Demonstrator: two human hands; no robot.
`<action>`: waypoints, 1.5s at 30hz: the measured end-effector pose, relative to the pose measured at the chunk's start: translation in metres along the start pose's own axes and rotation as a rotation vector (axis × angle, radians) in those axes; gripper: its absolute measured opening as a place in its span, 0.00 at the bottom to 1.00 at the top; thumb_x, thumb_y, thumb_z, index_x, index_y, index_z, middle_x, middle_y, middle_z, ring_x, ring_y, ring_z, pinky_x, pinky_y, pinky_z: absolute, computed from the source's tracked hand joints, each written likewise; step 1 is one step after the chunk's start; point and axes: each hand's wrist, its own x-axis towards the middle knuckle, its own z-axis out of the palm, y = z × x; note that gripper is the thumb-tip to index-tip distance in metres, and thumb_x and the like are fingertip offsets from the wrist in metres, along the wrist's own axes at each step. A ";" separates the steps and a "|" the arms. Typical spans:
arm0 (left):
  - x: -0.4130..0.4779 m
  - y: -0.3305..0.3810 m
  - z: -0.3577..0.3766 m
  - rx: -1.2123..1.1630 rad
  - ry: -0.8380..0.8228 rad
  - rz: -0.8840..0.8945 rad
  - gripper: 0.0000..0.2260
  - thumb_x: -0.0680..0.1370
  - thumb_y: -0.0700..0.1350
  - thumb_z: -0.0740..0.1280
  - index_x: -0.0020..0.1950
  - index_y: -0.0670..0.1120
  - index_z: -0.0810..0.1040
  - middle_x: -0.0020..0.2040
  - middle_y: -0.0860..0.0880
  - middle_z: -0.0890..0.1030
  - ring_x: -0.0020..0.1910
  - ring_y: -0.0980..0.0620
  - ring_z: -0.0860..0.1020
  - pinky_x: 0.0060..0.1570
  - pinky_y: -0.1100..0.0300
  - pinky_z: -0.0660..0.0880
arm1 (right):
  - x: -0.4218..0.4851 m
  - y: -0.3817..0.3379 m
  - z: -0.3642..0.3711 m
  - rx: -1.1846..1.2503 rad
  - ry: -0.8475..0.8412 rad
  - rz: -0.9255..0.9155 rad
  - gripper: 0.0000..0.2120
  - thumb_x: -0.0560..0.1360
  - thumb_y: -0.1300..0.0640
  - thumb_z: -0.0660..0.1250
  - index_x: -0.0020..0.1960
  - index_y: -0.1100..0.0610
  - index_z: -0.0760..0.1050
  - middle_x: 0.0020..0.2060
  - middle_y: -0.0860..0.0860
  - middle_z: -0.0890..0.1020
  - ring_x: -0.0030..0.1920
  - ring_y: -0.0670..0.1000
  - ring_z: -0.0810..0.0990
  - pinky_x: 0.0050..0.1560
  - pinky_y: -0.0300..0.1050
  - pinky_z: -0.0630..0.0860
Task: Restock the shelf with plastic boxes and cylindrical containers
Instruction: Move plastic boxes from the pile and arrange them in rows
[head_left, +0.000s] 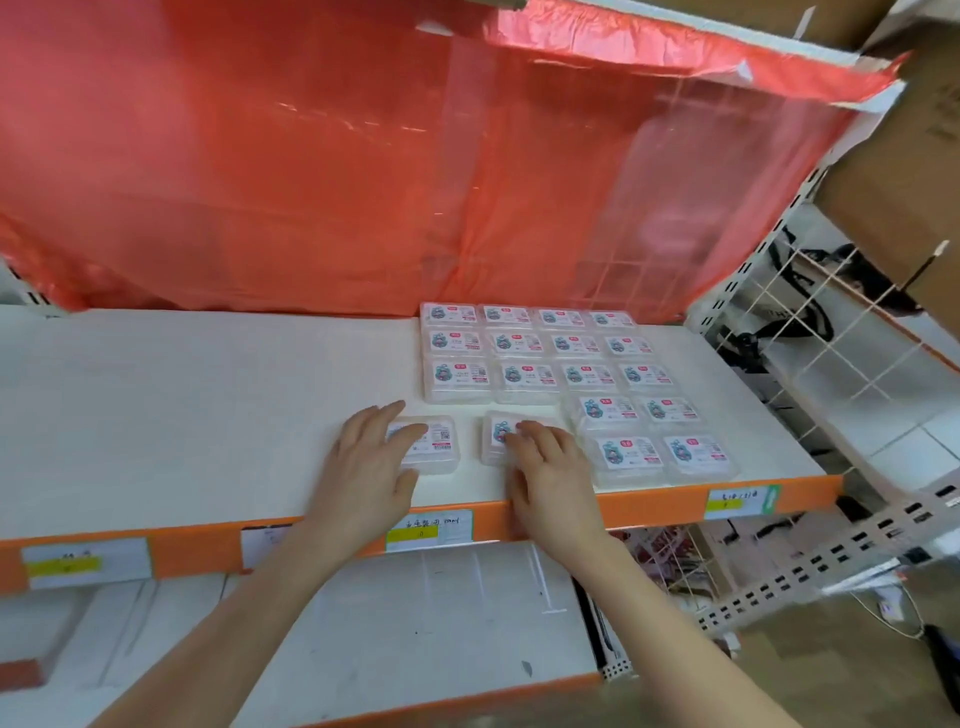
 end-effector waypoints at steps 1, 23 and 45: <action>-0.003 0.005 0.001 0.012 0.025 0.000 0.20 0.71 0.38 0.68 0.64 0.43 0.76 0.69 0.40 0.68 0.68 0.38 0.64 0.68 0.49 0.60 | -0.003 -0.001 0.000 0.015 0.024 -0.035 0.21 0.60 0.71 0.71 0.53 0.68 0.78 0.53 0.64 0.80 0.49 0.66 0.79 0.50 0.58 0.77; -0.021 0.035 0.020 0.226 -0.028 -0.096 0.24 0.80 0.56 0.52 0.75 0.52 0.56 0.75 0.51 0.54 0.74 0.51 0.50 0.70 0.58 0.52 | 0.007 0.024 0.012 -0.035 -0.157 0.018 0.25 0.80 0.48 0.51 0.74 0.57 0.56 0.75 0.55 0.56 0.74 0.55 0.52 0.72 0.50 0.50; 0.009 0.044 0.035 0.225 -0.102 -0.039 0.25 0.80 0.57 0.50 0.76 0.54 0.51 0.77 0.53 0.48 0.75 0.51 0.44 0.70 0.55 0.50 | 0.001 0.021 0.018 0.029 -0.029 0.141 0.25 0.79 0.47 0.52 0.74 0.54 0.58 0.74 0.59 0.55 0.74 0.56 0.50 0.72 0.51 0.44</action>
